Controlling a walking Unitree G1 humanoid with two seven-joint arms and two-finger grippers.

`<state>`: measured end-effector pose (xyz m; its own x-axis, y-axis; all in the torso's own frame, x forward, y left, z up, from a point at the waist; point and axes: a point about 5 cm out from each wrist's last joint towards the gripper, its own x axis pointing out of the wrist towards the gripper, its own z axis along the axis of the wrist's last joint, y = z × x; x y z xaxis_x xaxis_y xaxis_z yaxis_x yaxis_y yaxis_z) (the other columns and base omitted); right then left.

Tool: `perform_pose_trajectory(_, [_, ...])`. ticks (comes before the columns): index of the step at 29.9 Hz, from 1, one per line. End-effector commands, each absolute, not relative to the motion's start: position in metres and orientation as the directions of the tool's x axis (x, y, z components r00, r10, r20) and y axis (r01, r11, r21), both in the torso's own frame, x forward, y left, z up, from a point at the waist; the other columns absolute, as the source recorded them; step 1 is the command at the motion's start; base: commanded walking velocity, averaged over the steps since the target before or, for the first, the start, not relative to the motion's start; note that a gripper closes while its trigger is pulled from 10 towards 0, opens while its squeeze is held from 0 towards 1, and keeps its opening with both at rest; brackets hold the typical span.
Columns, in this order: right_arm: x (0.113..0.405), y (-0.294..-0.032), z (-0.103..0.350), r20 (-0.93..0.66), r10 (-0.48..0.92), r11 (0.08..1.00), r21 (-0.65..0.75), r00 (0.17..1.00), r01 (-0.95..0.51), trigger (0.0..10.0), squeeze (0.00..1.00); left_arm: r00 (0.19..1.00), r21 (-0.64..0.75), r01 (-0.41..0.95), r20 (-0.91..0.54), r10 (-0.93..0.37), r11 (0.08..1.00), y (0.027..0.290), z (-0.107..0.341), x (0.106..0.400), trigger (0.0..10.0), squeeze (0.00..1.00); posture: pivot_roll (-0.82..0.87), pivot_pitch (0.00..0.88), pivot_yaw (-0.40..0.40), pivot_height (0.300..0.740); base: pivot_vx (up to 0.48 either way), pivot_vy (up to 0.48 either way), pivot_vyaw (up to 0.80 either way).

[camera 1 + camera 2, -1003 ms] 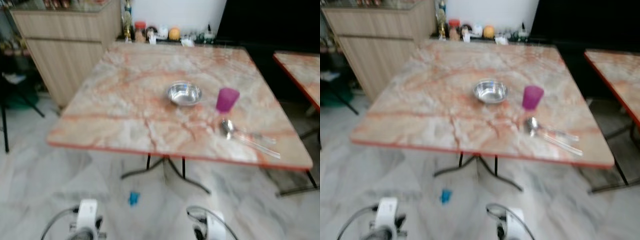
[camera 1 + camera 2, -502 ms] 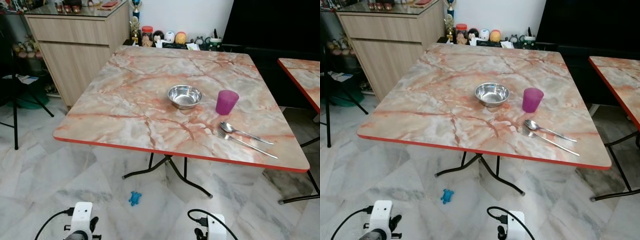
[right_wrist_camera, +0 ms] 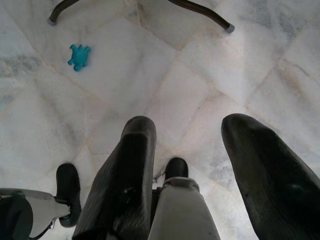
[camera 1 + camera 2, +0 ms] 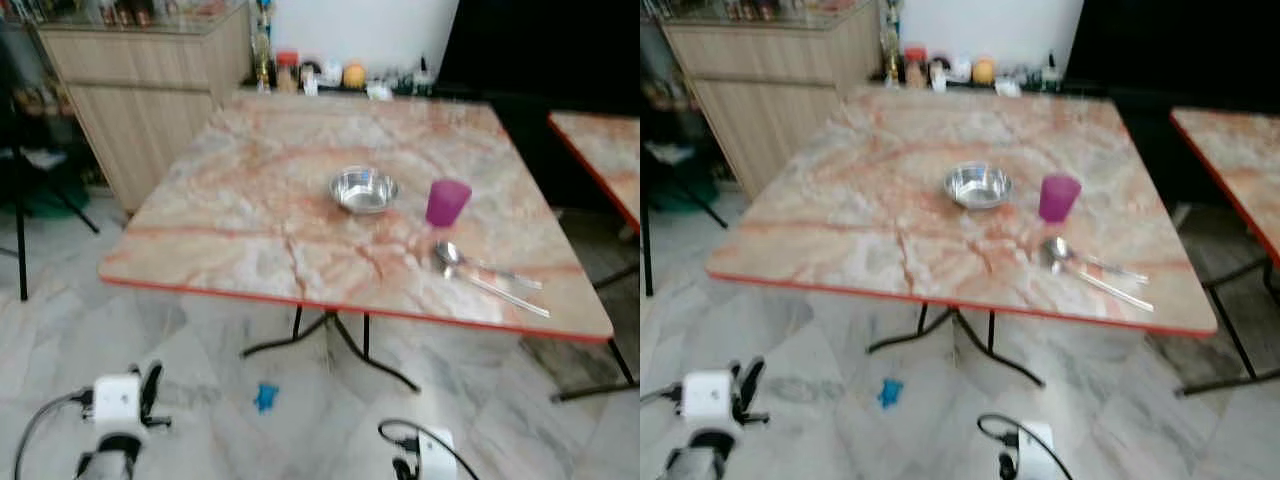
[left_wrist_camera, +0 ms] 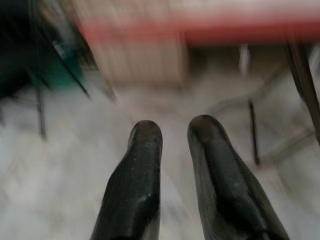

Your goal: Setting the table

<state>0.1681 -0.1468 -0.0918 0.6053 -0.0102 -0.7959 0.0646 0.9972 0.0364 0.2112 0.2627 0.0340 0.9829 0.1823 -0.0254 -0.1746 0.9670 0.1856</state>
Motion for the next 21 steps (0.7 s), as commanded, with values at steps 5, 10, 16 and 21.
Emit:
perform_pose_trajectory(5, [0.168, -0.148, -0.092, -0.801, -0.005, 0.999, 0.027, 0.599, 0.045, 10.0, 0.00, 0.940, 0.156, -0.285, 0.237, 0.244, 0.946, 0.270, 0.102, 0.236, 10.0, 0.00, 0.16, 0.000, -0.055, 0.728, 0.000, 0.000, 0.00])
perform_pose_trajectory(10, [0.169, -0.148, -0.092, -0.797, -0.003, 0.999, 0.028, 0.603, 0.043, 10.0, 0.00, 0.932, 0.119, -0.167, 0.343, 0.118, 0.979, 0.237, 0.142, 0.269, 10.0, 0.00, 0.15, 0.000, -0.051, 0.728, 0.000, 0.000, 0.00])
perform_pose_trajectory(16, [0.171, -0.148, -0.091, -0.792, -0.008, 0.998, 0.028, 0.610, 0.049, 10.0, 0.00, 0.953, 0.081, 0.062, 0.290, -0.083, 0.995, 0.183, 0.144, 0.297, 10.0, 0.00, 0.14, 0.000, -0.054, 0.728, 0.000, 0.000, 0.00])
perform_pose_trajectory(21, [0.171, -0.148, -0.091, -0.792, -0.013, 0.998, 0.025, 0.610, 0.055, 10.0, 0.00, 0.959, 0.048, 0.106, 0.259, -0.114, 0.993, 0.171, 0.141, 0.303, 10.0, 0.00, 0.13, 0.000, -0.051, 0.728, 0.000, 0.000, 0.00])
